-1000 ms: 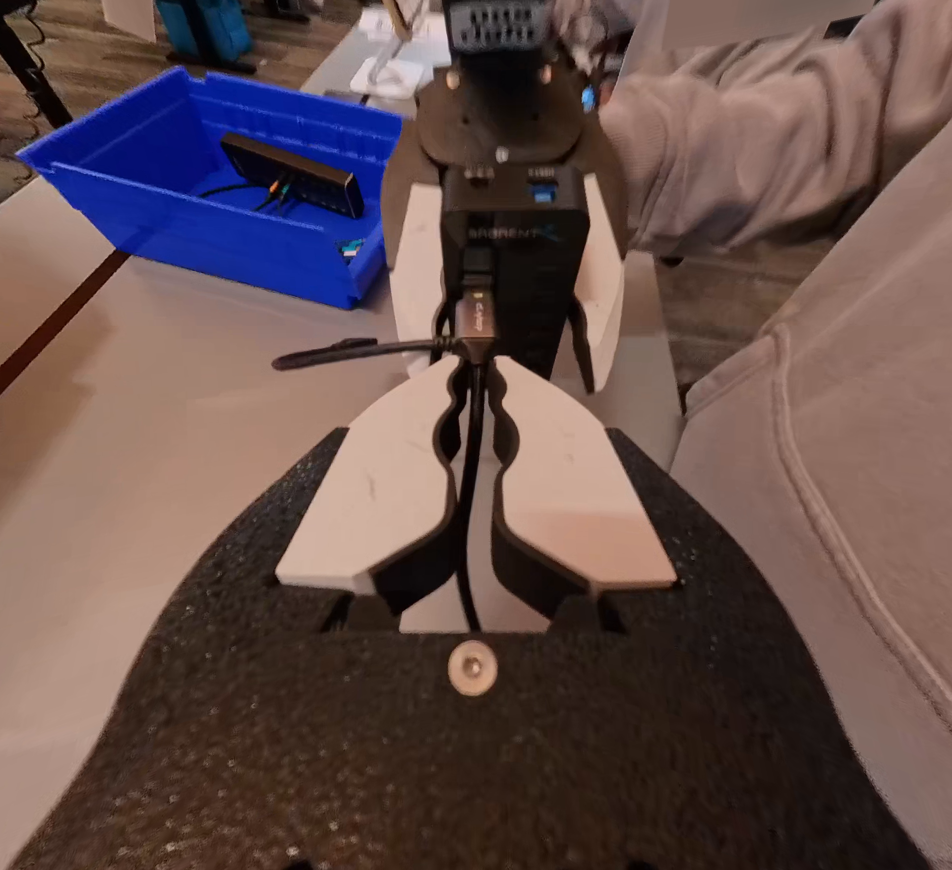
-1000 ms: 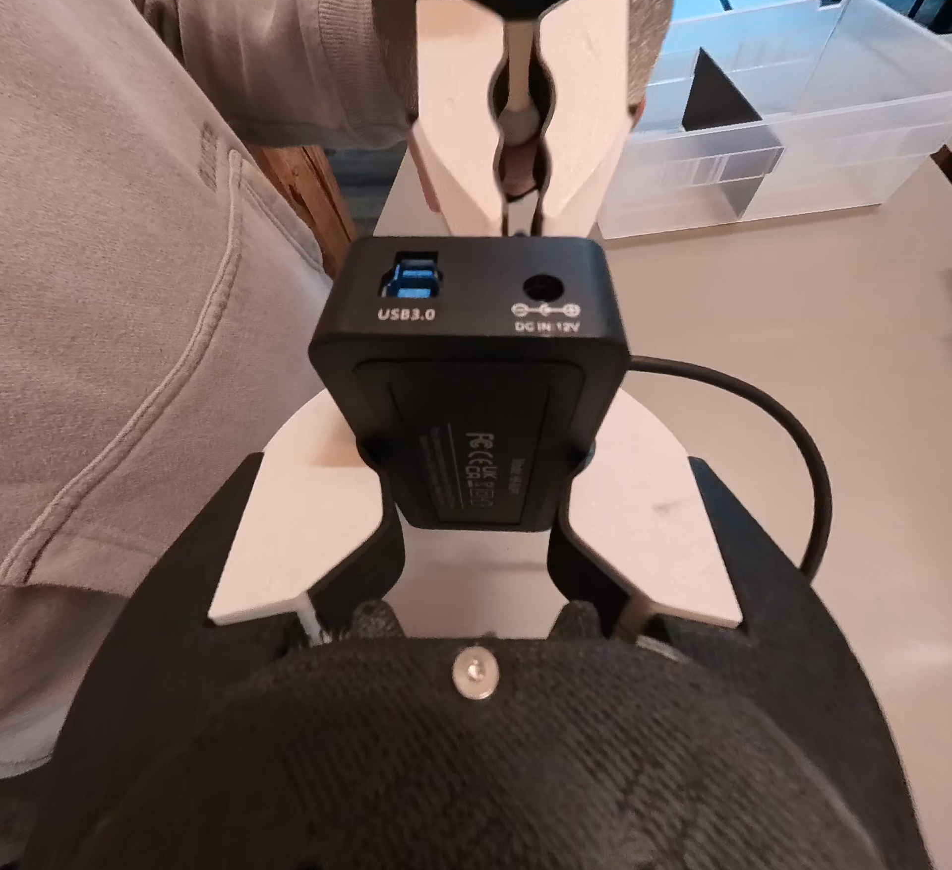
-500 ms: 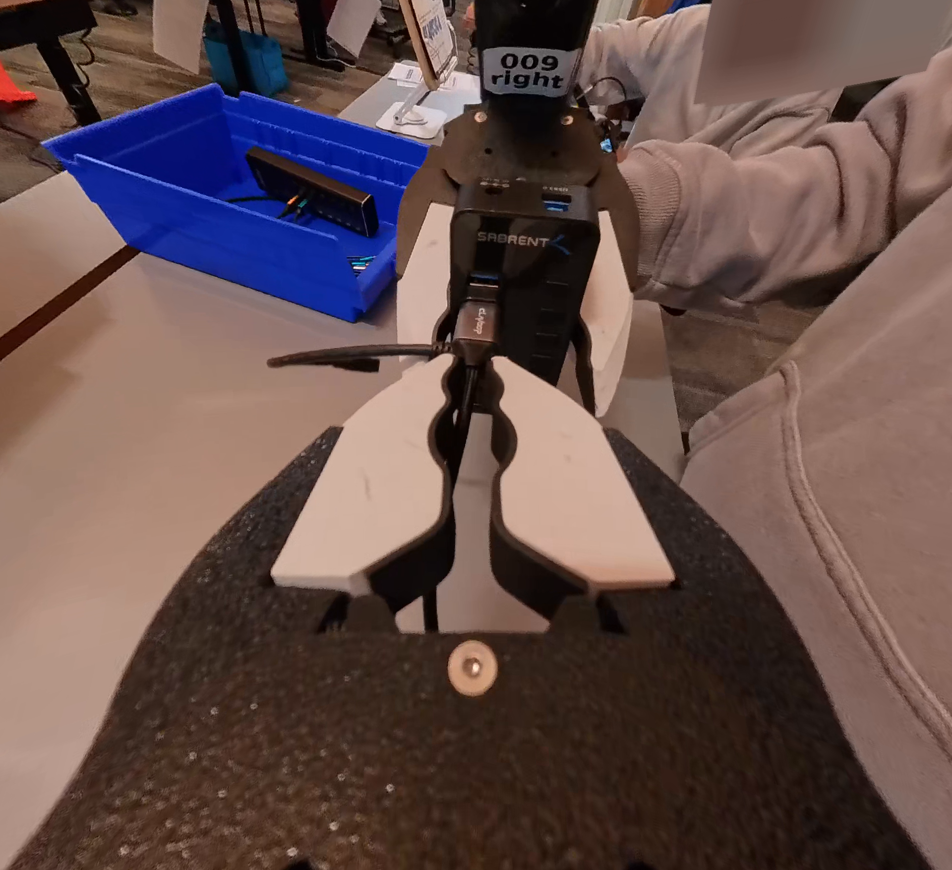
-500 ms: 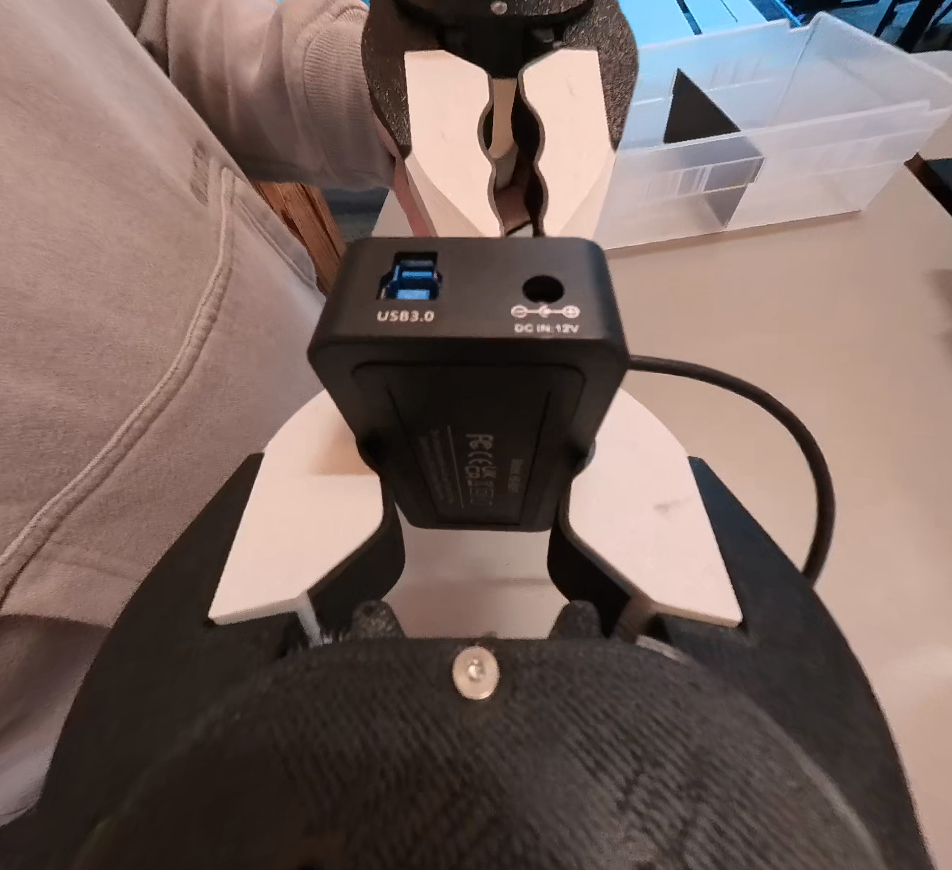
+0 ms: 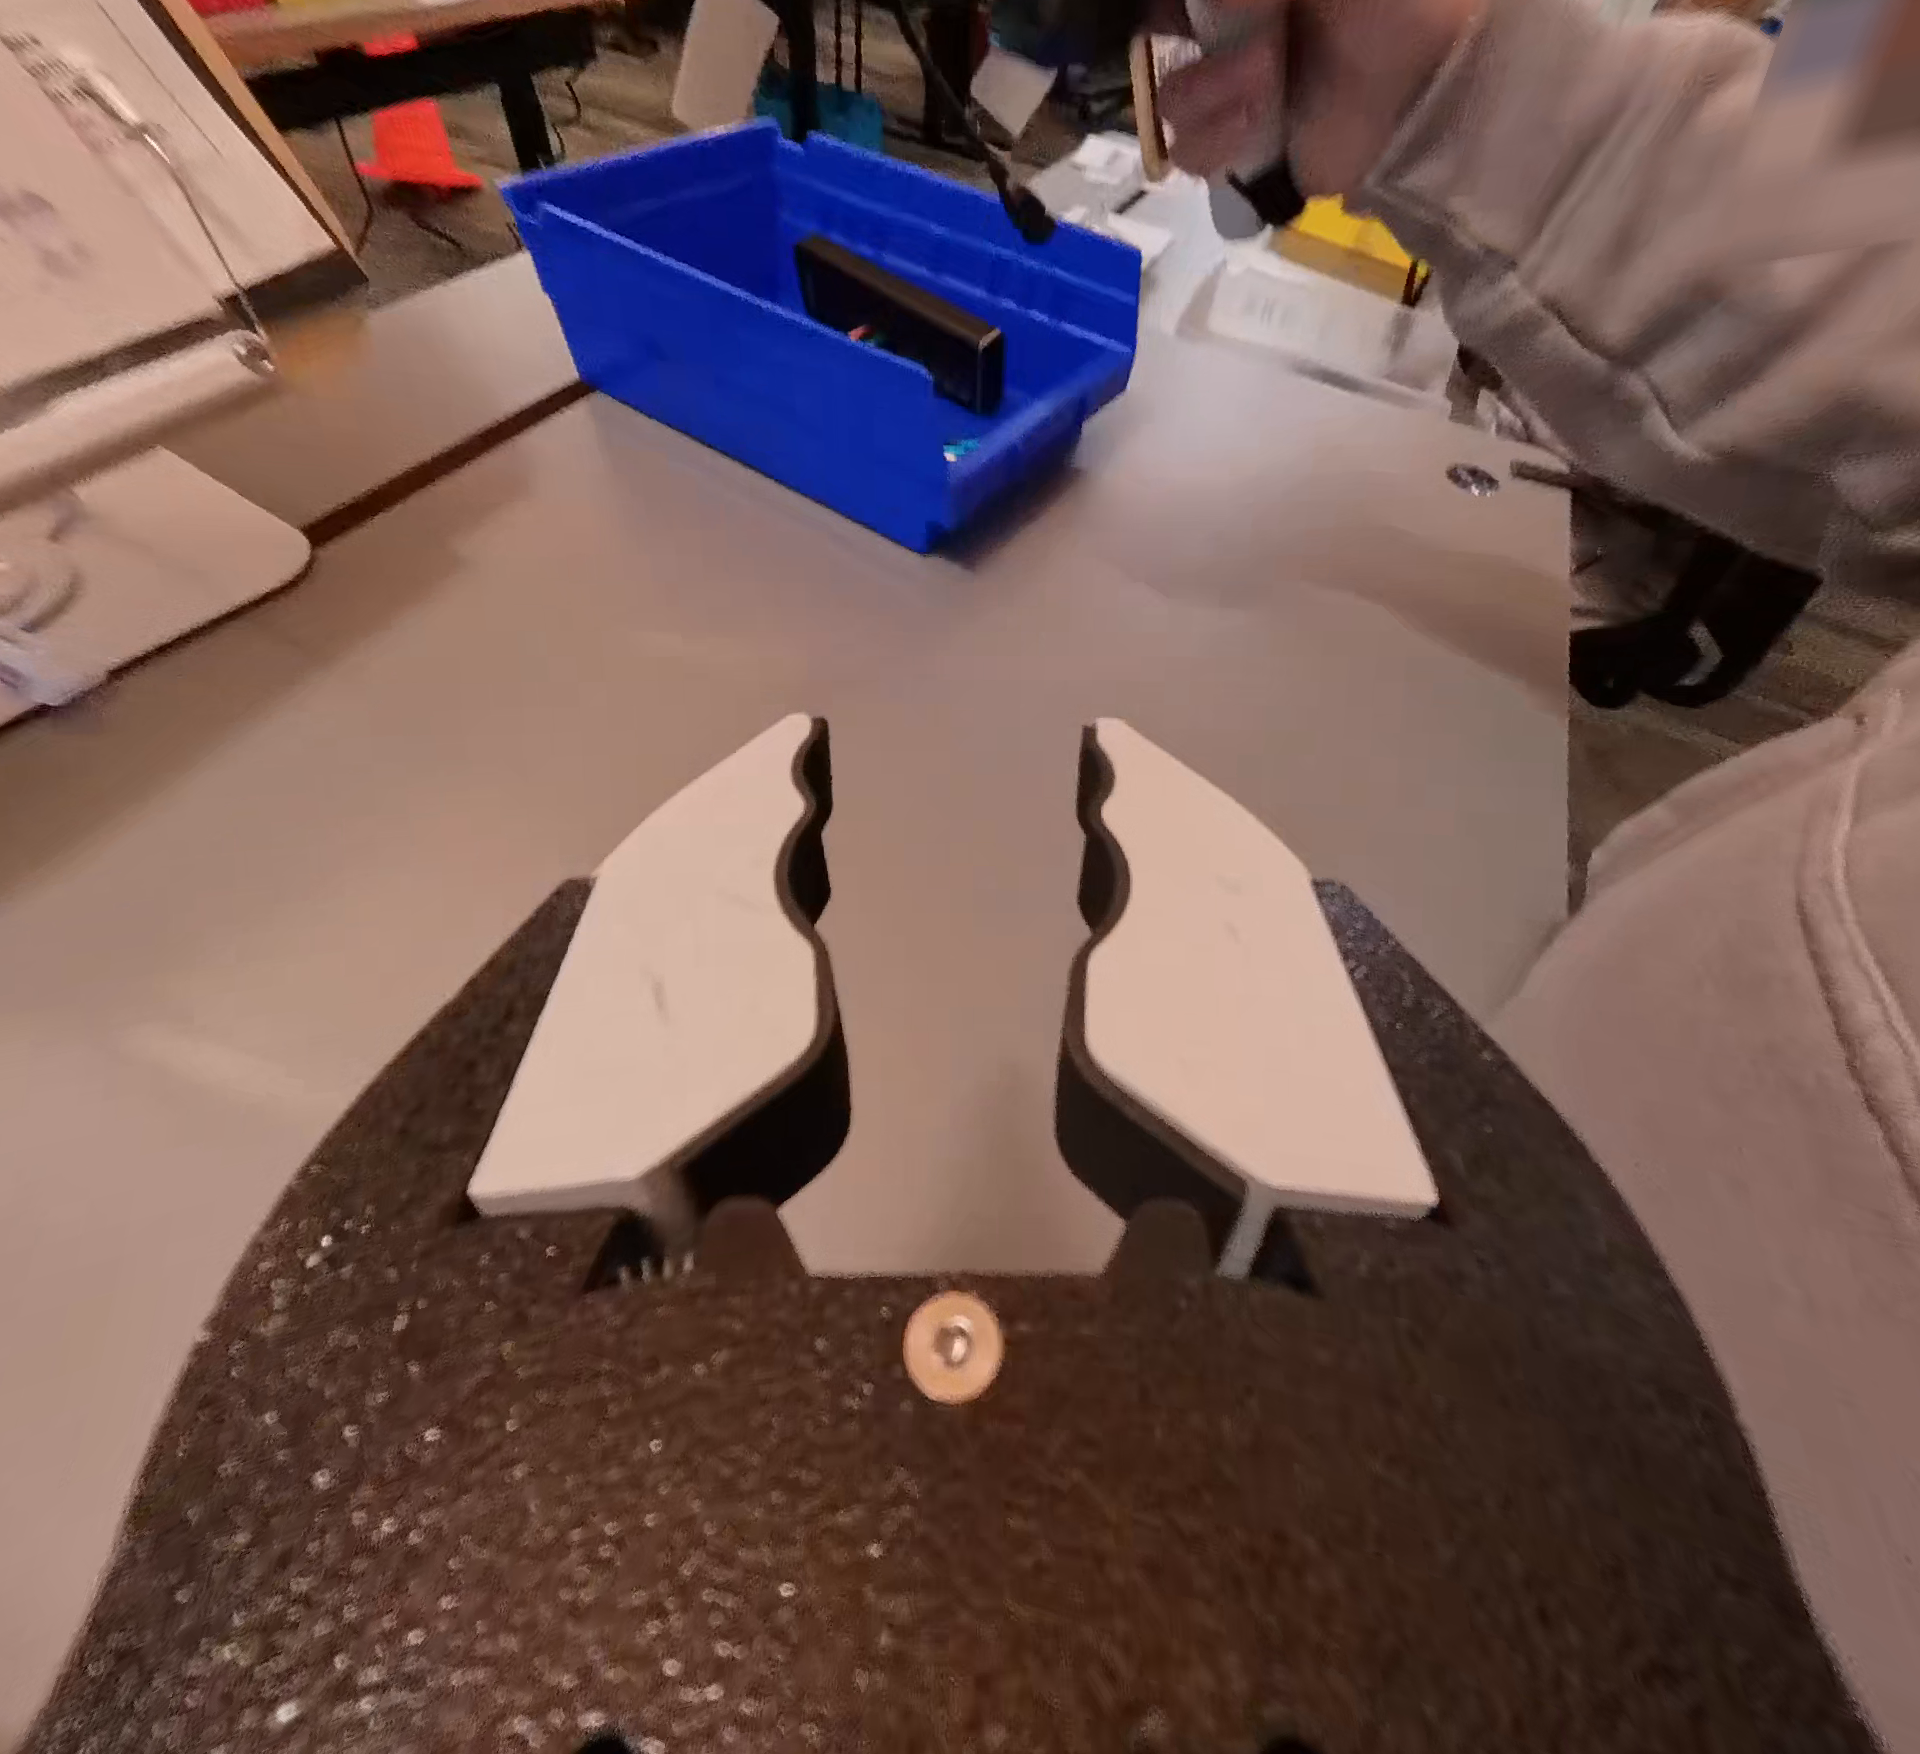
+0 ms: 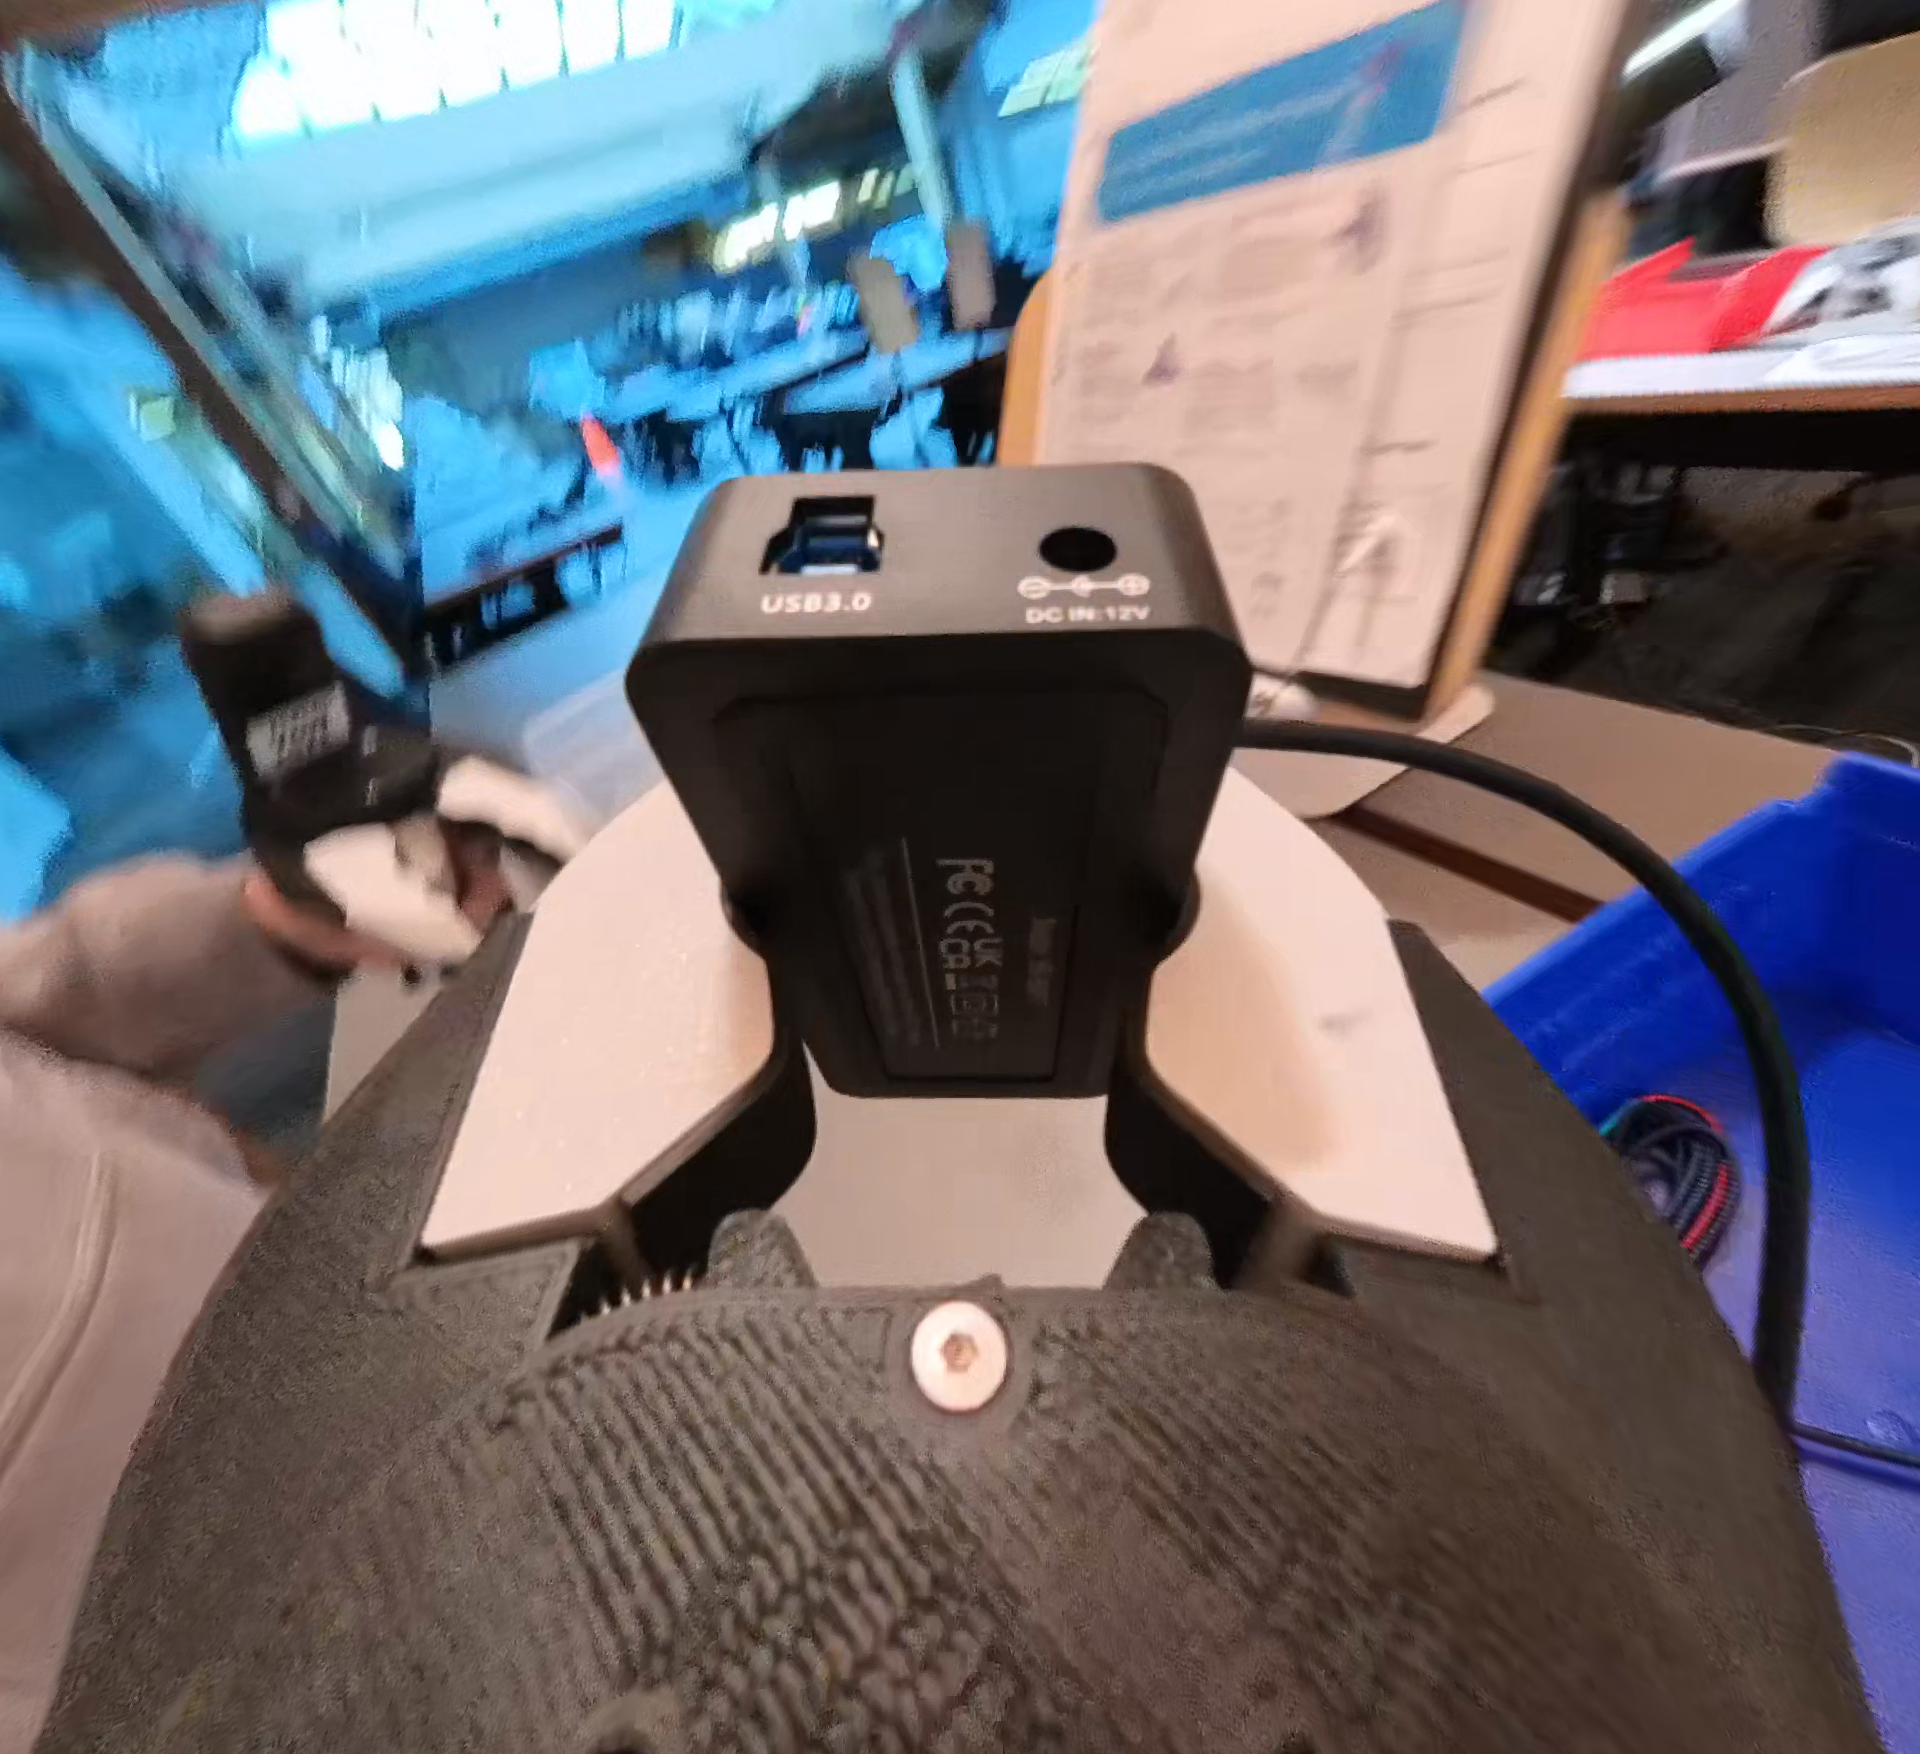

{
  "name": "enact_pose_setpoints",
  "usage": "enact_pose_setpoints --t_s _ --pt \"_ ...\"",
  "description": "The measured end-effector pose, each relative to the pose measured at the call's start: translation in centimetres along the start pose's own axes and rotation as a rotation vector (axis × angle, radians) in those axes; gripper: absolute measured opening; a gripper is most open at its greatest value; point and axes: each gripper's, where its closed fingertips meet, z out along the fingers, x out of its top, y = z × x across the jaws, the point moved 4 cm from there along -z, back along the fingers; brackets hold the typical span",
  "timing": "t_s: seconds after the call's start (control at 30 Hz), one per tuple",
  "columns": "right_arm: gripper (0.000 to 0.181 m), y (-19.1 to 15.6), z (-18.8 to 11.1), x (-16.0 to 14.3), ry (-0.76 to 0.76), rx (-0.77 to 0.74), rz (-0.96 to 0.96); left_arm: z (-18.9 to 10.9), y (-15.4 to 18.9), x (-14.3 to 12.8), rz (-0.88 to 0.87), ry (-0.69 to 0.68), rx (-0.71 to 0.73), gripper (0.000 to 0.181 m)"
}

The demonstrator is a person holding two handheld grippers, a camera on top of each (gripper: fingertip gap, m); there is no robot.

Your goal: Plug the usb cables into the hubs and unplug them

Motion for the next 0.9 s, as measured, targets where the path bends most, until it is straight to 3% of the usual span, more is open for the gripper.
enact_pose_setpoints --t_s 0.13,0.2,0.33,0.53,0.67,0.73,0.83,0.9 --pt "0.072 5.2 -2.9 1.2 0.229 -0.015 0.310 0.7 0.8 -1.2 -0.009 -0.025 -0.025 0.043" --pt "0.073 7.1 -3.9 0.9 0.320 0.034 0.451 1.0 1.0 -1.3 -0.032 -0.011 -0.034 0.042" --pt "0.070 10.8 -5.5 -1.2 0.432 -0.025 0.661 1.5 1.1 -1.7 -0.059 -0.019 -0.051 0.040" --pt "0.070 12.5 -6.6 -5.9 0.166 -0.390 0.667 1.7 1.2 -2.7 -0.056 -0.069 -0.068 0.040" --pt "0.071 13.0 -6.9 -7.3 -0.004 -0.616 0.530 2.2 1.1 -2.9 -0.073 -0.081 -0.088 0.039" --pt "0.072 13.2 -6.3 -7.7 -0.032 -0.655 0.498 2.5 1.3 -2.9 -0.075 -0.093 -0.101 0.039" --pt "0.072 13.2 -4.4 -10.3 -0.284 -0.599 0.466 3.2 1.7 -3.1 -0.062 -0.117 -0.118 0.039" --pt "0.075 13.1 -3.4 -11.2 -0.352 -0.597 0.413 3.7 2.0 -3.3 -0.052 -0.132 -0.131 0.039"
